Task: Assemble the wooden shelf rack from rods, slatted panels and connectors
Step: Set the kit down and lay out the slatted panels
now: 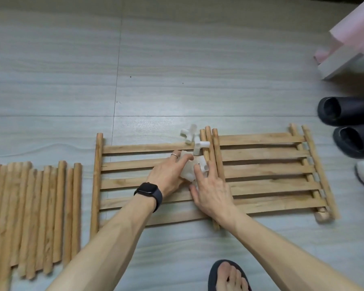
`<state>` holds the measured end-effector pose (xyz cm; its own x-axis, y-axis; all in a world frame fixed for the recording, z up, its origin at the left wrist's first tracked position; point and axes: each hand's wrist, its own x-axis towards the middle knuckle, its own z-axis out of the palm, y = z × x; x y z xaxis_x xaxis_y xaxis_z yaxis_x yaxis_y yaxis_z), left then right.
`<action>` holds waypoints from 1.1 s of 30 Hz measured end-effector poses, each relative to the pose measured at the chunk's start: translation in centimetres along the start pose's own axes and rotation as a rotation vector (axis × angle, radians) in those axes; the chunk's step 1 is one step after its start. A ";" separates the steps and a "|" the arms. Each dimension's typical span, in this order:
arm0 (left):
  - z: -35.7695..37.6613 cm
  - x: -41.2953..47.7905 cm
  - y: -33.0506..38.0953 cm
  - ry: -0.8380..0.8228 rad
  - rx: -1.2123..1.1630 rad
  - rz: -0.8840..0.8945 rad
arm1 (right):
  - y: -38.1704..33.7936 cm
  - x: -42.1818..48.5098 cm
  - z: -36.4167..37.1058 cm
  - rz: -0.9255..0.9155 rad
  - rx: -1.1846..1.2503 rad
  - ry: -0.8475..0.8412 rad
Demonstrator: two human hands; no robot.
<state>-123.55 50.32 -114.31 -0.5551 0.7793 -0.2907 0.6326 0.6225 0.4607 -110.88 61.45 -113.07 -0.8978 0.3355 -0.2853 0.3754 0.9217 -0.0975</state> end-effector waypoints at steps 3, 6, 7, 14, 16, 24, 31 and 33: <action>0.2 -0.5 -0.2 0.029 -0.059 -0.012 | -0.3 -0.2 0.2 0.027 0.022 0.014; -0.2 -0.5 -0.1 0.031 -0.110 -0.074 | -0.6 0.4 0.2 0.043 0.016 0.001; -0.4 -0.5 -0.1 0.034 -0.127 -0.079 | -0.7 0.6 0.2 0.041 0.007 -0.005; -1.7 -2.6 -1.0 0.110 -0.203 -0.089 | -0.7 -0.2 0.2 0.114 0.257 0.028; -2.5 -3.9 -1.6 0.140 -0.229 -0.099 | -0.4 -0.3 -0.6 0.139 0.412 0.092; -5.3 -15.1 -5.0 0.397 -0.456 -0.310 | -2.2 -1.6 -8.4 -0.037 0.523 0.054; -2.9 -31.1 -9.3 0.609 -0.569 -0.763 | -16.6 -8.8 -12.8 -0.663 0.211 -0.313; -1.7 -35.5 -9.7 0.664 -0.610 -0.891 | -20.4 -10.3 -12.4 -0.740 0.155 -0.377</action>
<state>-110.90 16.56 -107.03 -0.9342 -0.1872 -0.3038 -0.3506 0.6393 0.6844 -112.16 41.60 -96.34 -0.7980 -0.4572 -0.3926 -0.2277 0.8319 -0.5060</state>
